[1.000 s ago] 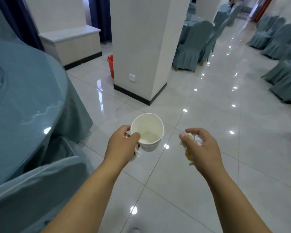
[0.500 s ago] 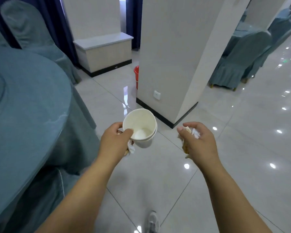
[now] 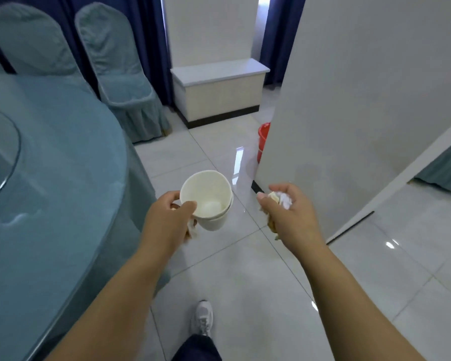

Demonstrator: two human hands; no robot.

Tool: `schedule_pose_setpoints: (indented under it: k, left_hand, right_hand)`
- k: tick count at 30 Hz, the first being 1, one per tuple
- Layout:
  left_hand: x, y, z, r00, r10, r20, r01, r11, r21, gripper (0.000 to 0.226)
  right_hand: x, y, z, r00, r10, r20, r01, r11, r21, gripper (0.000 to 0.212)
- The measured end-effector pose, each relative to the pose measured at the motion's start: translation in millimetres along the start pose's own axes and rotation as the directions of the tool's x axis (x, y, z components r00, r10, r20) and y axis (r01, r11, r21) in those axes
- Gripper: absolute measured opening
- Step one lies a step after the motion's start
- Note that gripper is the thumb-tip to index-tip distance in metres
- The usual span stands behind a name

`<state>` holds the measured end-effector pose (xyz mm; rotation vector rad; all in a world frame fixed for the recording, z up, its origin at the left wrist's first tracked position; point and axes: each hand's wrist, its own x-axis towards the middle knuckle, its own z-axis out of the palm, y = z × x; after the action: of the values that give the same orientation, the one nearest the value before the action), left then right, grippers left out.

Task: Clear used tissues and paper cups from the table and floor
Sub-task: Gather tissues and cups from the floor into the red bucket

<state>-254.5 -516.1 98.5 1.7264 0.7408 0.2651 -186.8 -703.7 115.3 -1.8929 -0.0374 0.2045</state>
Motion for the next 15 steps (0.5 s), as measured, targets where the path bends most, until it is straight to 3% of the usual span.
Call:
schedule_pose_setpoints:
  k: [15]
  left_hand:
    - [359.8,98.4,73.0,1.000,0.002,0.025,-0.003,0.999,0.045,0.024]
  right_hand:
    - [355.7,-56.9,83.3,0.999,0.016,0.029,-0.015,0.999,-0.037,0.046]
